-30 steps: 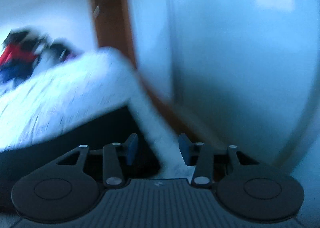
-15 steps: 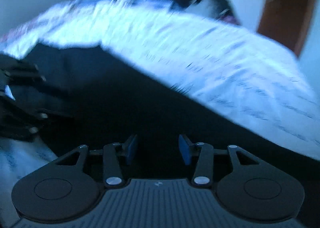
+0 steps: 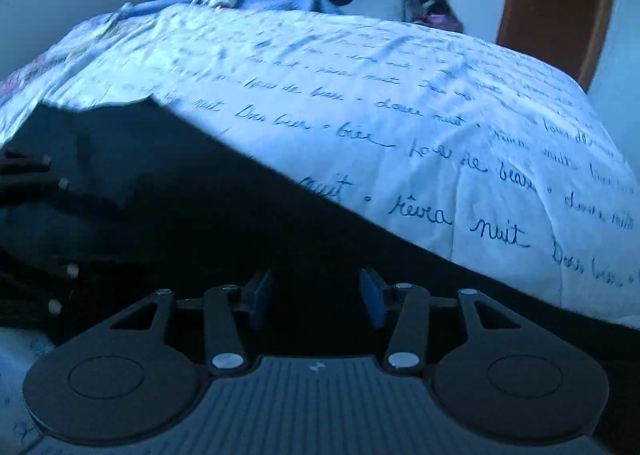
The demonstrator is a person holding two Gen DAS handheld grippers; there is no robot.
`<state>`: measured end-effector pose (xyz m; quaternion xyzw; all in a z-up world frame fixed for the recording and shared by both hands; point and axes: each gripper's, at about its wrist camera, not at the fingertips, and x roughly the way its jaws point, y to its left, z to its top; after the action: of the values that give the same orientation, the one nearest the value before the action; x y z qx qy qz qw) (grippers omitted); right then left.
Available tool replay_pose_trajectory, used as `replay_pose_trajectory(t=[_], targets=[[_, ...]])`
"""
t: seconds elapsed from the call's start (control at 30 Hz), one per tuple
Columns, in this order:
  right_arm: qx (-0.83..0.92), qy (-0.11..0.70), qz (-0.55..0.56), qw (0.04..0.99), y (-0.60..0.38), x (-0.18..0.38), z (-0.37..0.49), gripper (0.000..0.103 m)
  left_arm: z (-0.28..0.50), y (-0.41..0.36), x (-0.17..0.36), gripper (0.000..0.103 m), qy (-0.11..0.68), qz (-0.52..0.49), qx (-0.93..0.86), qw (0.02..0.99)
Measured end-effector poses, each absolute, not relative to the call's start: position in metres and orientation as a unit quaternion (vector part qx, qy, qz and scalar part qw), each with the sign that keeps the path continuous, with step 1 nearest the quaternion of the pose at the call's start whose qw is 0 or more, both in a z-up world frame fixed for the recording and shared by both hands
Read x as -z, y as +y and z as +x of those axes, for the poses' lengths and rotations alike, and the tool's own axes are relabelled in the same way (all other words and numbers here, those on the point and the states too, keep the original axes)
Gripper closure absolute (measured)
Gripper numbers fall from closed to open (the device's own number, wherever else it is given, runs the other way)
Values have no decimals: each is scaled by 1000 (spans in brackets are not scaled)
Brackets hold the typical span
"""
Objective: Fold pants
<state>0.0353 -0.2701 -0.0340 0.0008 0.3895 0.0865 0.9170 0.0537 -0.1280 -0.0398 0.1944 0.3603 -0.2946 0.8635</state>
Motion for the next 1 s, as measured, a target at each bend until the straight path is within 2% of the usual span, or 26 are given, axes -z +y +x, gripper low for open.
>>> replay_pose_trajectory(t=[0.13,0.17,0.2,0.3,0.43,0.53,0.83,1.0], targets=[[-59,351,27,934,-278,16,21,55,47,-132,28,48,345,183,304,869],[-68,348,35,934,-279,15,16,54,47,-135,27,45,344,181,307,869],[-76,353,41,932,-281,17,11,50,47,-139,28,40,344,182,311,867],[-52,378,28,924,-289,34,6,48,46,-157,37,40,353,210,310,857],[9,300,115,947,-324,14,-46,47,35,-168,30,39,327,216,315,864],[57,256,189,946,-356,6,-90,40,33,-179,25,35,323,204,327,864],[146,282,289,903,-405,35,-159,40,18,-209,41,35,321,234,342,852],[148,266,324,896,-416,50,-156,40,19,-215,27,34,323,195,356,855]])
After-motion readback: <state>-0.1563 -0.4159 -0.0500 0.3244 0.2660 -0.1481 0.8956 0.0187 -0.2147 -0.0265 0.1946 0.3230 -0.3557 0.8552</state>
